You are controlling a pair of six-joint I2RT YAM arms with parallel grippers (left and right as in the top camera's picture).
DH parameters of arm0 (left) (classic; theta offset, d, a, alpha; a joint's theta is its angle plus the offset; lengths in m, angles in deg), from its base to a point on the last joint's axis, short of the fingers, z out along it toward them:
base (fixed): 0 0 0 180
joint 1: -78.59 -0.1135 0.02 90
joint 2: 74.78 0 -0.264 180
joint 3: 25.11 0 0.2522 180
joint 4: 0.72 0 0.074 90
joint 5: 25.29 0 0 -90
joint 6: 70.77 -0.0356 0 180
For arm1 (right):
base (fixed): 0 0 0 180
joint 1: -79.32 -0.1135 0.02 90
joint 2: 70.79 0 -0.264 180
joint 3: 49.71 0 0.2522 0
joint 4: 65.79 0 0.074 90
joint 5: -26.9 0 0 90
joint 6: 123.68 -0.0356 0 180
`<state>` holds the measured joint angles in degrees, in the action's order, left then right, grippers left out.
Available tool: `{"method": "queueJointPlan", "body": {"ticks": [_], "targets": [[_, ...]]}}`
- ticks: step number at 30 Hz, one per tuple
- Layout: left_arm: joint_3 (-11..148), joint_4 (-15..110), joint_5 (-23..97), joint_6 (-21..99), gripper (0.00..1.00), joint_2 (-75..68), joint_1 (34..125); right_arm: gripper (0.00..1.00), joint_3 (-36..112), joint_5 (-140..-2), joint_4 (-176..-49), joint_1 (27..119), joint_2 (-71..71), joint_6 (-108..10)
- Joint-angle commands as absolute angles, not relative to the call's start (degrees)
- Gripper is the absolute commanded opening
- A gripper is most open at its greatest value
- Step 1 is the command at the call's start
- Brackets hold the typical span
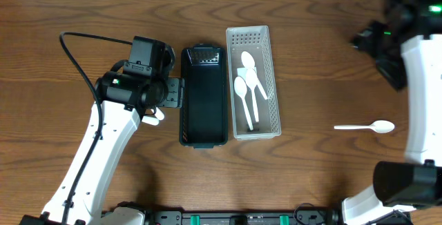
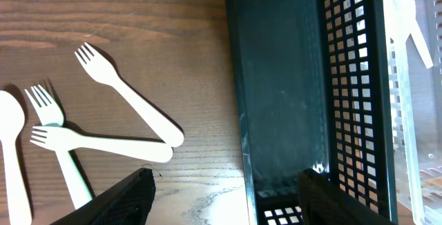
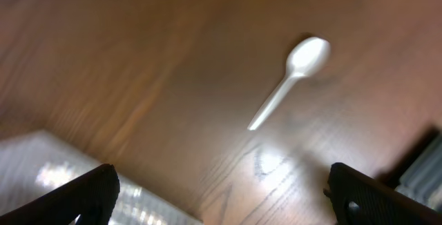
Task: Pack container
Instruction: 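Move right gripper to the last spoon and grasp it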
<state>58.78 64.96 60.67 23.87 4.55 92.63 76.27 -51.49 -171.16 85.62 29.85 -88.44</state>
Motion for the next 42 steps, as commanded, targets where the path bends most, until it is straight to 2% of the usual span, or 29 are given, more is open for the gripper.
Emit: {"method": "queueJointPlan", "body": {"ticks": [1, 7, 15, 28, 42], "targets": [[59.8, 65.0, 61.6, 23.6, 0.69, 4.6, 92.8, 0.99, 69.8, -56.2, -169.9, 90.9, 30.0, -94.3], [59.8, 65.0, 61.6, 23.6, 0.69, 4.6, 92.8, 0.99, 51.7, -61.7, -157.1, 97.5, 30.0, -90.2], [59.8, 65.0, 61.6, 23.6, 0.69, 4.6, 92.8, 0.99, 35.8, -62.0, -141.2, 101.1, 30.0, -89.7], [59.8, 65.0, 61.6, 23.6, 0.69, 4.6, 92.8, 0.99, 23.2, -60.3, -126.0, 101.2, 30.0, -89.7], [59.8, 65.0, 61.6, 23.6, 0.69, 4.6, 92.8, 0.99, 16.9, -59.9, -120.2, 101.2, 30.0, -88.5]]}}
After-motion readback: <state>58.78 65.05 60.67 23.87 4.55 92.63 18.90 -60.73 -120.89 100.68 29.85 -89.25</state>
